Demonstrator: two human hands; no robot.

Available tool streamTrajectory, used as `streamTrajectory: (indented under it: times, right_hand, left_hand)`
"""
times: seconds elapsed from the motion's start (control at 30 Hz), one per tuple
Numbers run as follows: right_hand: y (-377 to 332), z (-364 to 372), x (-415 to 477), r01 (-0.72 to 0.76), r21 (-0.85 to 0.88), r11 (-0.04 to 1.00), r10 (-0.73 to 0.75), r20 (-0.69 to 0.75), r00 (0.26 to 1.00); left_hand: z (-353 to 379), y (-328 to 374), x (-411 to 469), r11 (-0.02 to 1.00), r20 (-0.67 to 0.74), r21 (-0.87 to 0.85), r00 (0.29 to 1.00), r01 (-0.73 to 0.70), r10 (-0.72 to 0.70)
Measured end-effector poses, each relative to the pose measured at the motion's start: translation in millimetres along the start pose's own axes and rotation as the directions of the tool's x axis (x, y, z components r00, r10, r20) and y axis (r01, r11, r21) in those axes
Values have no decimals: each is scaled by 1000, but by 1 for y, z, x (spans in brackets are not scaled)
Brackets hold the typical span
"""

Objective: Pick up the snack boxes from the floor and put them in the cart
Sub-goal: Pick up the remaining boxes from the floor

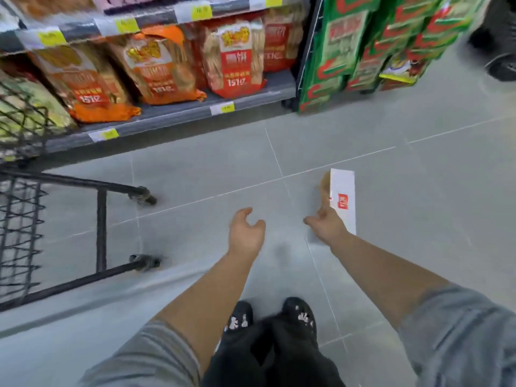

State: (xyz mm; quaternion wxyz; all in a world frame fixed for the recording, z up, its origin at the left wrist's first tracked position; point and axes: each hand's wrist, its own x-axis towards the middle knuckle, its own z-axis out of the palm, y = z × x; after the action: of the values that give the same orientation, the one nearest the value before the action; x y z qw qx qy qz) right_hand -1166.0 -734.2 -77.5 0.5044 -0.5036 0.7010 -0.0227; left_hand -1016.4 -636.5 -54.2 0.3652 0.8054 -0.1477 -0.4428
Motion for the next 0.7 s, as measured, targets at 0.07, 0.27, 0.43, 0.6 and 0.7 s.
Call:
streamTrajectory:
  times: [0.07, 0.27, 0.43, 0.6, 0.7]
  right_hand:
    - [34, 1, 37, -47, -12, 999, 46, -91, 995]
    - [109, -9, 130, -46, -36, 998, 28, -399, 916]
    - [151, -26, 193, -75, 224, 972, 154, -359, 920]
    - [173, -19, 190, -120, 362, 924, 191, -166, 967]
    - [173, -1, 185, -137, 478, 868, 169, -24, 985]
  left_hand:
    - [41, -24, 26, 999, 72, 50, 997, -4, 0]
    - [153, -59, 92, 973, 286, 213, 958, -92, 28]
    - [226, -69, 120, 948, 439, 273, 898, -161, 26]
    - [258, -87, 107, 924, 462, 305, 884, -230, 68]
    - [260, -103, 110, 888, 270, 416, 959, -199, 89]
